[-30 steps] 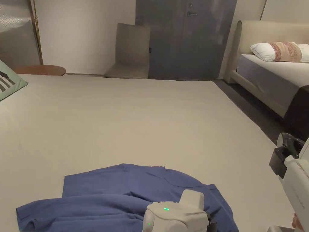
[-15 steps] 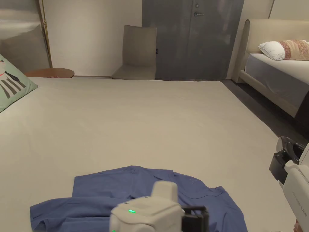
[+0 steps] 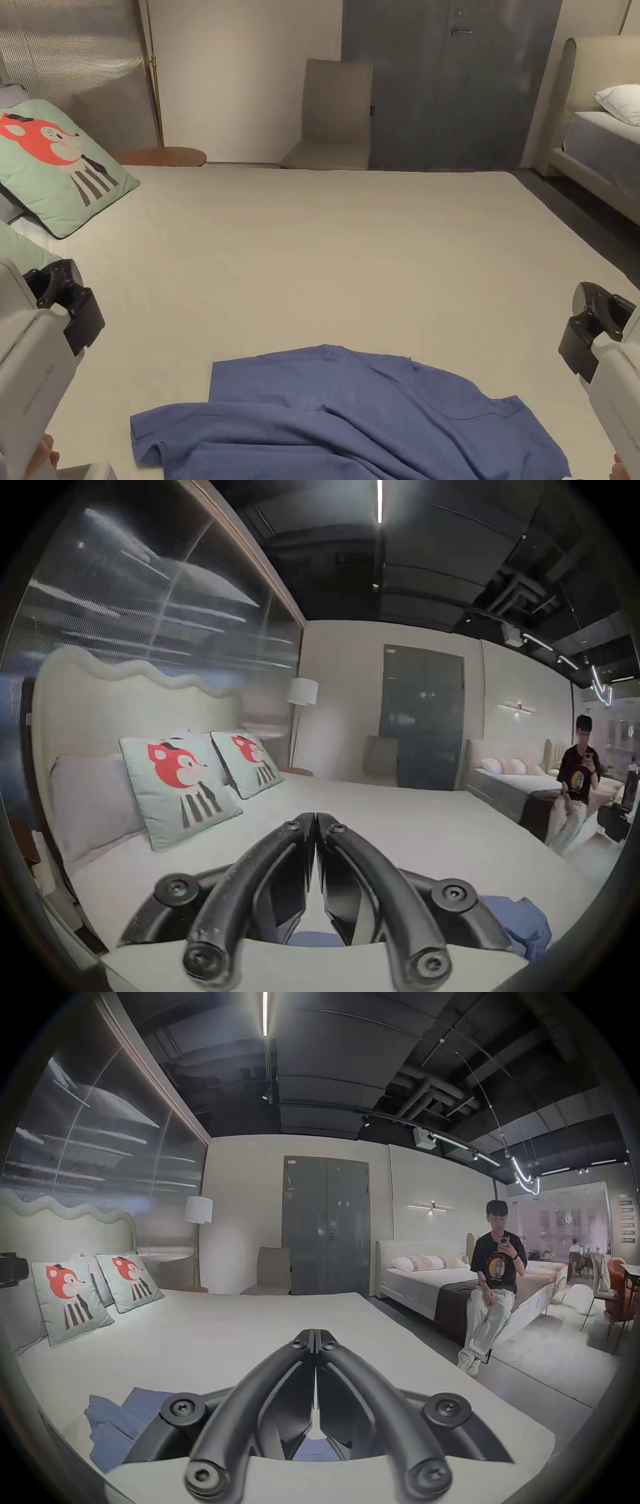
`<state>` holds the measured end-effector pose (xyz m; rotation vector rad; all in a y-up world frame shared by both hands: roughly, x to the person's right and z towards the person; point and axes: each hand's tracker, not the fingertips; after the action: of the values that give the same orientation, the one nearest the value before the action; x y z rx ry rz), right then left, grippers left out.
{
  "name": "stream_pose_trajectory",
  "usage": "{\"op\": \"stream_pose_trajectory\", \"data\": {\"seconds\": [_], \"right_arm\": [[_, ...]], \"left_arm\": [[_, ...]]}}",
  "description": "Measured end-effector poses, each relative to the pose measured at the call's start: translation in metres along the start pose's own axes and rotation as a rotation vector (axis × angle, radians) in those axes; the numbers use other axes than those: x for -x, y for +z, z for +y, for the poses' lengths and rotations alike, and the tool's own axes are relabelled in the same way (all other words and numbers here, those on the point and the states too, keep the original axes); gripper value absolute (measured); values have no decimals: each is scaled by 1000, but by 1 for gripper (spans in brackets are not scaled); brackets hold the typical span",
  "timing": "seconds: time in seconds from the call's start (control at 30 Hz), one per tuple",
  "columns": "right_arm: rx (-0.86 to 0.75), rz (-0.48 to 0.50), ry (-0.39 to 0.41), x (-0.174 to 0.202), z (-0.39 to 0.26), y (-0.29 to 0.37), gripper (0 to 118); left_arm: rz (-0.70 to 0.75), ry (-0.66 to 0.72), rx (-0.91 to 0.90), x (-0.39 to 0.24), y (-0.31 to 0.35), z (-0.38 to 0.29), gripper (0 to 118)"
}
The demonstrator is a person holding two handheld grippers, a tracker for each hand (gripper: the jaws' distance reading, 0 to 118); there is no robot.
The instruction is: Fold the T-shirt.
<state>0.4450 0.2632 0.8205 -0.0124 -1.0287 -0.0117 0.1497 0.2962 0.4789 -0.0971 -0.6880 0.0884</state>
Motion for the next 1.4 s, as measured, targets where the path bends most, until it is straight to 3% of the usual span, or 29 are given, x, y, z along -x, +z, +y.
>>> {"op": "stream_pose_trajectory", "data": {"seconds": [0.2, 0.4, 0.43, 0.47, 0.5, 0.53, 0.57, 0.7, 0.77, 0.83, 0.97, 1.0, 1.03, 1.1, 1.13, 1.33, 1.4], "right_arm": [[14, 8, -2, 3, -4, -3, 0], [59, 5, 13, 3, -18, -5, 0], [73, 4, 16, 2, -21, -6, 0], [86, 5, 16, 1, -25, -6, 0], [100, 4, 18, 0, -28, -7, 0], [117, 0, 23, 0, -32, -8, 0], [132, -3, 26, -1, -37, -9, 0], [188, -7, 31, -4, -54, -13, 0], [216, -13, 38, -5, -62, -14, 0], [245, -17, 38, -7, -70, -16, 0], [316, -28, 34, -15, -86, -24, 1], [338, -33, 29, -18, -91, -27, 2], [360, -30, 21, -21, -96, -31, 13], [450, -21, 23, -30, -106, -44, 98], [505, -20, 16, -36, -113, -52, 118], [698, -70, -22, -65, -159, -82, 117], [777, -53, -28, -68, -174, -89, 107]], "left_arm": [[-35, -45, 122, -8, -11, -25, 0], [-125, -40, 425, -17, -47, -89, 2], [-124, -14, 495, -15, -54, -104, 14], [-131, -2, 569, -14, -62, -117, 57], [-134, 13, 631, -12, -70, -130, 91], [-121, 16, 694, -12, -78, -145, 113], [-112, 15, 731, -10, -82, -158, 106], [-63, 39, 807, -6, -100, -192, 99], [-65, 60, 832, -6, -109, -203, 78], [-65, 48, 838, -9, -112, -208, 75], [-84, 27, 841, -15, -108, -209, 38], [-95, 29, 824, -16, -106, -206, 18], [-96, 37, 809, -16, -104, -204, 3], [-80, 16, 789, -17, -99, -197, 3], [-89, 12, 782, -17, -97, -195, 3], [-97, 10, 748, -15, -85, -186, 3], [-99, 4, 743, -15, -83, -184, 3]]}}
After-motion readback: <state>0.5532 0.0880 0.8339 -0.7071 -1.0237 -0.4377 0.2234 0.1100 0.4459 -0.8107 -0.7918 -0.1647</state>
